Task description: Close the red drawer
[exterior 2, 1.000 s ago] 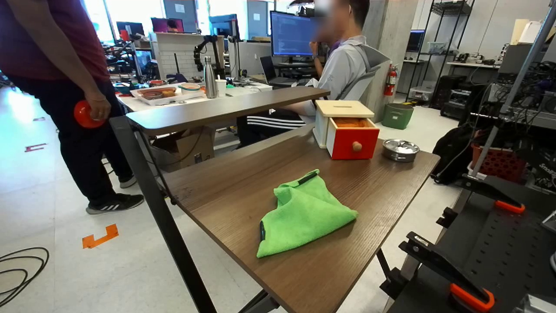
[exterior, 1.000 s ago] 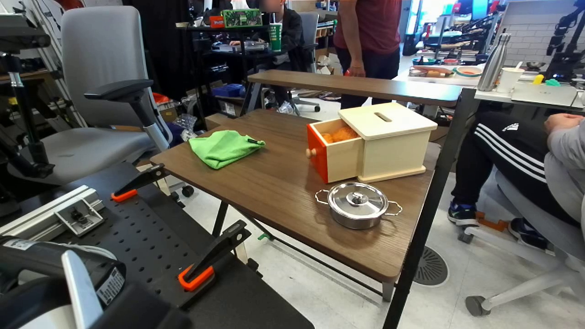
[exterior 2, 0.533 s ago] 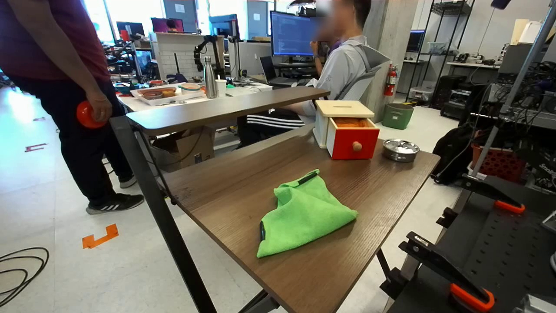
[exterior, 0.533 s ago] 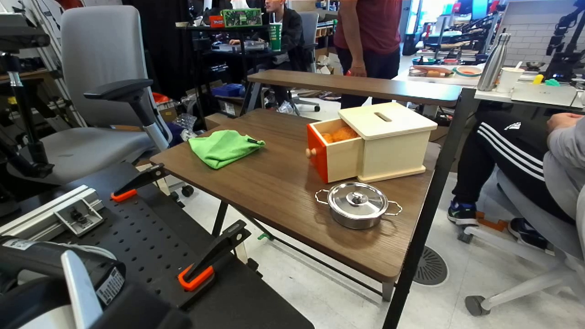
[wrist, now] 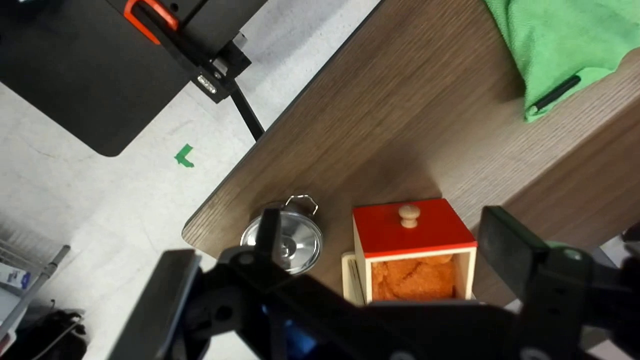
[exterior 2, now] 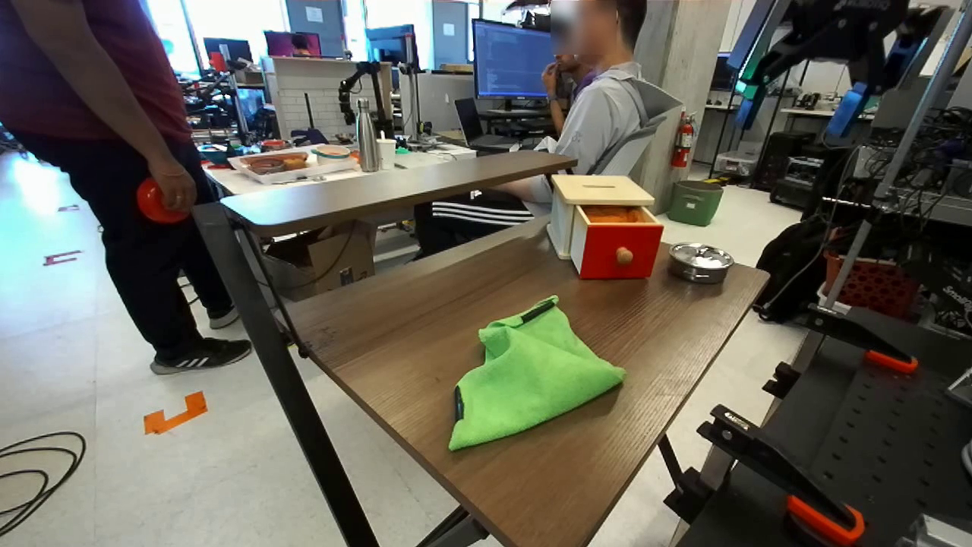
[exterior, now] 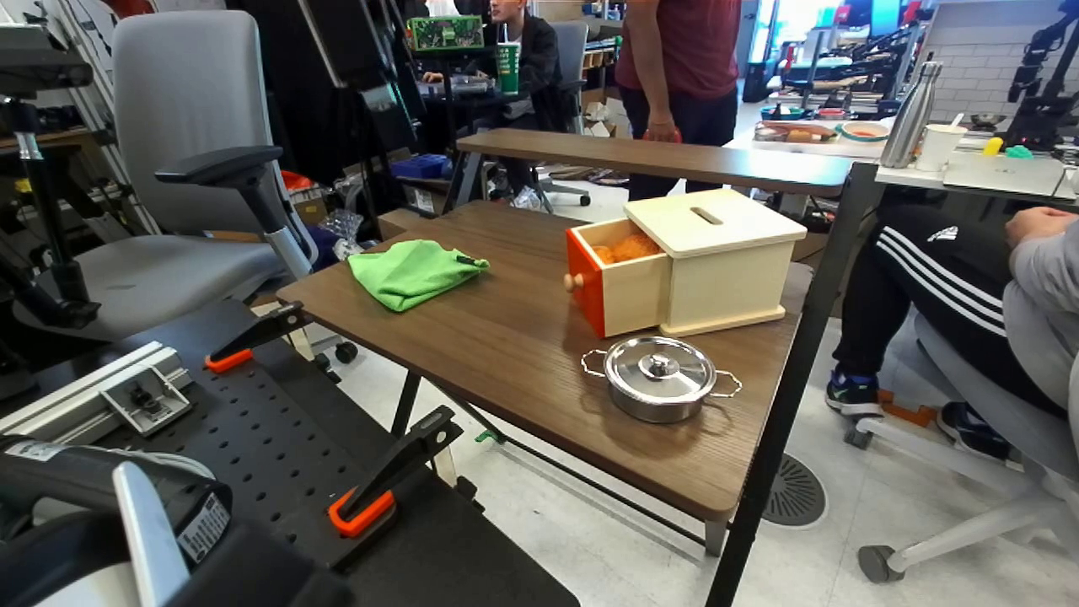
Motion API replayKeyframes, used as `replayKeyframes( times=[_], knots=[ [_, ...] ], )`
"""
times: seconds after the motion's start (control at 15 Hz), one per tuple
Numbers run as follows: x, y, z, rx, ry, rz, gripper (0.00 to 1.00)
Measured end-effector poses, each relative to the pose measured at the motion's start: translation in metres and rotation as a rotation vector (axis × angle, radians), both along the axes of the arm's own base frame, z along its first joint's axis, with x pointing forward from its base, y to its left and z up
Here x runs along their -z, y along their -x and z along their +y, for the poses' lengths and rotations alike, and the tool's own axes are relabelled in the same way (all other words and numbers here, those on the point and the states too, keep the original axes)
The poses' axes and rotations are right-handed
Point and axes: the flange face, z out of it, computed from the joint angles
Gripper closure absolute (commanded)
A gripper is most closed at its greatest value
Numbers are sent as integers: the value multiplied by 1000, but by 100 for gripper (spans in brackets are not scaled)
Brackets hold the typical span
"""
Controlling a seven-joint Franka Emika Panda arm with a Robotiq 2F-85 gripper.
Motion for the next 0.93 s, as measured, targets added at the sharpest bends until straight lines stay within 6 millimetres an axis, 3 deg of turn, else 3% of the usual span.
replayKeyframes(
  times=[0.4, 0.93],
  knots=[
    [56, -35, -5, 7, -30, 87, 0],
    [115, -104, -12, -10, -30, 133, 0]
  ],
)
